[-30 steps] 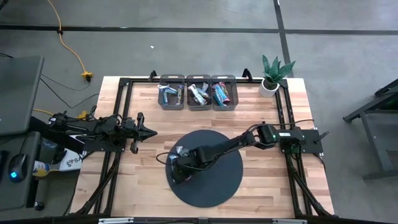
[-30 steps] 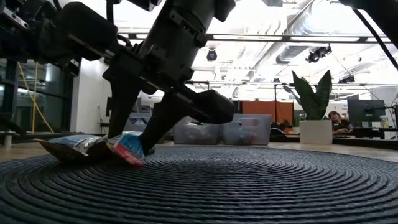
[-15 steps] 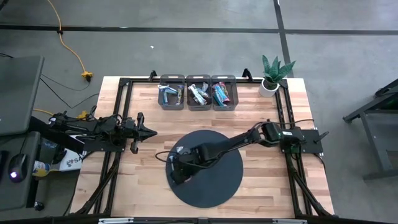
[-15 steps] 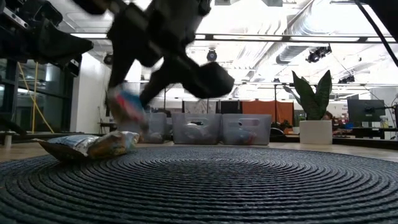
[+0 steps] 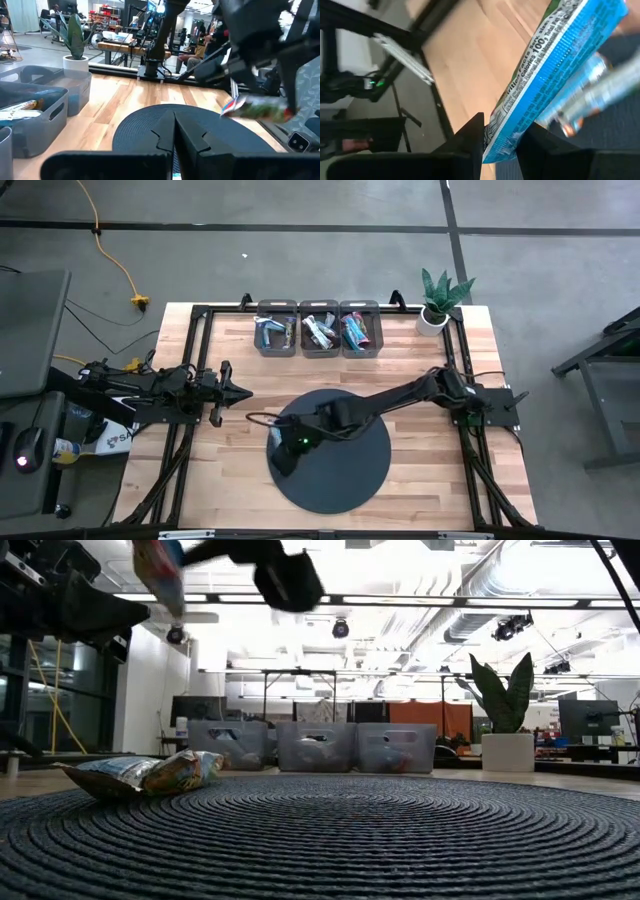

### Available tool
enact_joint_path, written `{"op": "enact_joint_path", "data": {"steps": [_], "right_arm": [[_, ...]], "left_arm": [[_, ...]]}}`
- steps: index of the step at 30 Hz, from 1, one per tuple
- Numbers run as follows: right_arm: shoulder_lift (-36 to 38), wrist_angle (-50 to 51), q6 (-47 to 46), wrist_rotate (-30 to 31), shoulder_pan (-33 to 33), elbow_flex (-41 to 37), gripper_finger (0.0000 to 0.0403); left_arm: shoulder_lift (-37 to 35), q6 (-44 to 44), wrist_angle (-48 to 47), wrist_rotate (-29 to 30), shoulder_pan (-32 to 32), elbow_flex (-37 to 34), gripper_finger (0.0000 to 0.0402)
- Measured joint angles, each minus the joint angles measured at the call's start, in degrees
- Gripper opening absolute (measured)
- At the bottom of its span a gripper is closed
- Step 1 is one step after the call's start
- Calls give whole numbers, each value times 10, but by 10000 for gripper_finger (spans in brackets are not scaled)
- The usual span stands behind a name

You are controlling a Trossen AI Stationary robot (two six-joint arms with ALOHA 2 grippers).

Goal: Pick and place Granola Bars by type
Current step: Put the red granola bar into the right black bin

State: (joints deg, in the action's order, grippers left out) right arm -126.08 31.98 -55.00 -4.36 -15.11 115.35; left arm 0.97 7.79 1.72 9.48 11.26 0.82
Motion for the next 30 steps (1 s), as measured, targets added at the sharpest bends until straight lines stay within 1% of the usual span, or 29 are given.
{"op": "enact_joint_path", "data": {"steps": [4,7,11,16,20,30], "right_arm": [[4,-40,62,-10,3,1,84],[4,-82,110,-28,3,1,84],[5,-139,150,-51,4,1,84],[5,-230,171,-59,13,1,84],[5,-315,181,-77,24,1,84],[5,-460,191,-114,71,1,84]], "left_arm": [[0,0,0,0,0,0,1],[0,0,0,0,0,0,1],[0,0,0,0,0,0,1],[0,0,0,0,0,0,1],[0,0,0,0,0,0,1],[0,0,0,0,0,0,1]]}}
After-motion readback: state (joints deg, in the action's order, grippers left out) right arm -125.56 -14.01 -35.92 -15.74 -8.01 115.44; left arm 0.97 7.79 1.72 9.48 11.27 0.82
